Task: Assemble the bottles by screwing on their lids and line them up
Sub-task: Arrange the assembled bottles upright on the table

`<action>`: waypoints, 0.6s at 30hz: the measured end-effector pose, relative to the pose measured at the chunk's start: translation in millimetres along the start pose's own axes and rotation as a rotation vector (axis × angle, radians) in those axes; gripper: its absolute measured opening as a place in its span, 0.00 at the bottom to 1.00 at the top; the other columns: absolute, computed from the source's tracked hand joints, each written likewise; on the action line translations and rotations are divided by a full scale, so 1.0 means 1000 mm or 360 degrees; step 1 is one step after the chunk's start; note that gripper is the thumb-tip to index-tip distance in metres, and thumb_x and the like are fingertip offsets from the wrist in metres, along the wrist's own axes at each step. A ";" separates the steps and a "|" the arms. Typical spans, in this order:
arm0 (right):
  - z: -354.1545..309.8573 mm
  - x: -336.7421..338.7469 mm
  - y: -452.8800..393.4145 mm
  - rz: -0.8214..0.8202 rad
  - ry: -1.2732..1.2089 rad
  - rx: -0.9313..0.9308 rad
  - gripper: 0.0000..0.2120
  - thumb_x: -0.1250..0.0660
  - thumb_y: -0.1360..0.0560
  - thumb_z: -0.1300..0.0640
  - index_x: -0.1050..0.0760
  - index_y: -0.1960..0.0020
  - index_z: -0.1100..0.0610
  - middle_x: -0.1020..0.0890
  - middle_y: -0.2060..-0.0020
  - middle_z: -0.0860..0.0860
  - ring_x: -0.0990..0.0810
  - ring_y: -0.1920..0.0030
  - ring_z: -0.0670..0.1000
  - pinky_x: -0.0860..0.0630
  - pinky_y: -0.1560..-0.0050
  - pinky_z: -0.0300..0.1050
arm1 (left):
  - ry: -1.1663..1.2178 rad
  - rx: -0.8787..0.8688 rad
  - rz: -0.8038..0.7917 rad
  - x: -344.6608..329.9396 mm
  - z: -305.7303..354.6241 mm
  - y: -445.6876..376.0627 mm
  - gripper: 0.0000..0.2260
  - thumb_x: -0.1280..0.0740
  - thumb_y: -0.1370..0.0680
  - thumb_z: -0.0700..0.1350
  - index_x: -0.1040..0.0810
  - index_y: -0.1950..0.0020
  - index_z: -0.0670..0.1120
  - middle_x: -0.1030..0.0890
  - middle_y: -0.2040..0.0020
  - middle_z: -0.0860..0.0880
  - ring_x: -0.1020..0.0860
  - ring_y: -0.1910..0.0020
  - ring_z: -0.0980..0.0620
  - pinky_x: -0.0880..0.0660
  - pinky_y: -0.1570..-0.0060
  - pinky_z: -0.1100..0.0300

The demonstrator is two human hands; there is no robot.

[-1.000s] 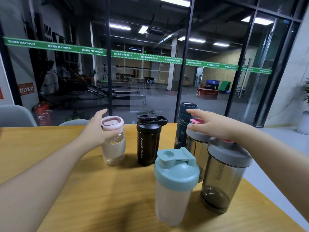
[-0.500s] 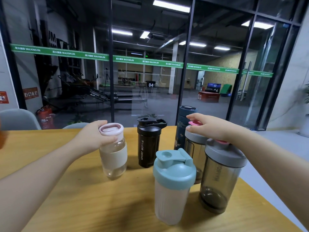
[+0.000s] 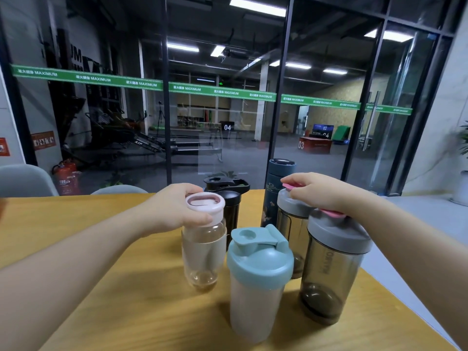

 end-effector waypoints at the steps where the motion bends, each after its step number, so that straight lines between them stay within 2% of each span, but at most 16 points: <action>1: 0.000 0.000 0.000 -0.0004 0.0000 0.0001 0.20 0.43 0.20 0.55 0.34 0.28 0.50 0.27 0.32 0.49 0.28 0.36 0.50 0.34 0.40 0.43 | 0.0006 -0.0001 0.0001 -0.004 0.003 -0.001 0.20 0.26 0.40 0.53 0.19 0.50 0.49 0.17 0.53 0.46 0.20 0.51 0.45 0.23 0.52 0.50; 3: 0.000 0.000 -0.001 -0.0003 -0.0003 0.0004 0.20 0.43 0.20 0.55 0.33 0.29 0.50 0.27 0.33 0.48 0.28 0.37 0.50 0.33 0.41 0.42 | -0.0009 -0.0006 -0.0018 -0.011 0.008 -0.003 0.17 0.25 0.38 0.51 0.19 0.50 0.52 0.16 0.53 0.50 0.19 0.51 0.48 0.23 0.48 0.50; 6: -0.001 0.001 -0.001 0.0006 -0.0002 0.0007 0.21 0.43 0.21 0.56 0.32 0.29 0.49 0.26 0.33 0.48 0.28 0.37 0.50 0.33 0.40 0.43 | -0.0043 -0.0016 -0.0079 -0.020 0.012 -0.007 0.18 0.26 0.39 0.53 0.19 0.50 0.53 0.17 0.53 0.52 0.20 0.50 0.49 0.23 0.47 0.50; 12: -0.002 0.001 0.001 0.0005 -0.0002 0.0024 0.20 0.43 0.21 0.56 0.32 0.29 0.50 0.26 0.35 0.48 0.27 0.39 0.49 0.32 0.43 0.42 | -0.0070 -0.0035 -0.0093 -0.037 0.018 -0.015 0.19 0.24 0.37 0.53 0.20 0.48 0.51 0.17 0.51 0.49 0.20 0.49 0.46 0.24 0.47 0.50; 16: -0.001 0.000 0.001 -0.0007 0.0007 0.0025 0.21 0.43 0.21 0.55 0.34 0.28 0.50 0.27 0.33 0.48 0.28 0.36 0.50 0.34 0.41 0.42 | -0.0043 -0.0079 -0.0139 -0.044 0.022 -0.019 0.18 0.25 0.37 0.54 0.20 0.51 0.49 0.18 0.52 0.45 0.21 0.55 0.46 0.26 0.56 0.55; 18: -0.001 0.000 0.000 -0.0006 0.0012 0.0025 0.21 0.43 0.21 0.55 0.34 0.28 0.50 0.27 0.33 0.48 0.28 0.36 0.50 0.34 0.40 0.42 | -0.0033 -0.0068 -0.0126 -0.045 0.023 -0.020 0.19 0.25 0.37 0.53 0.20 0.49 0.48 0.18 0.51 0.45 0.21 0.54 0.47 0.24 0.53 0.52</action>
Point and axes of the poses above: each hand's wrist, its own y-axis away from the middle knuckle, its own x-axis out of the back of the hand, z = x × y, the point moved 6 cm from there along -y, towards the middle knuckle
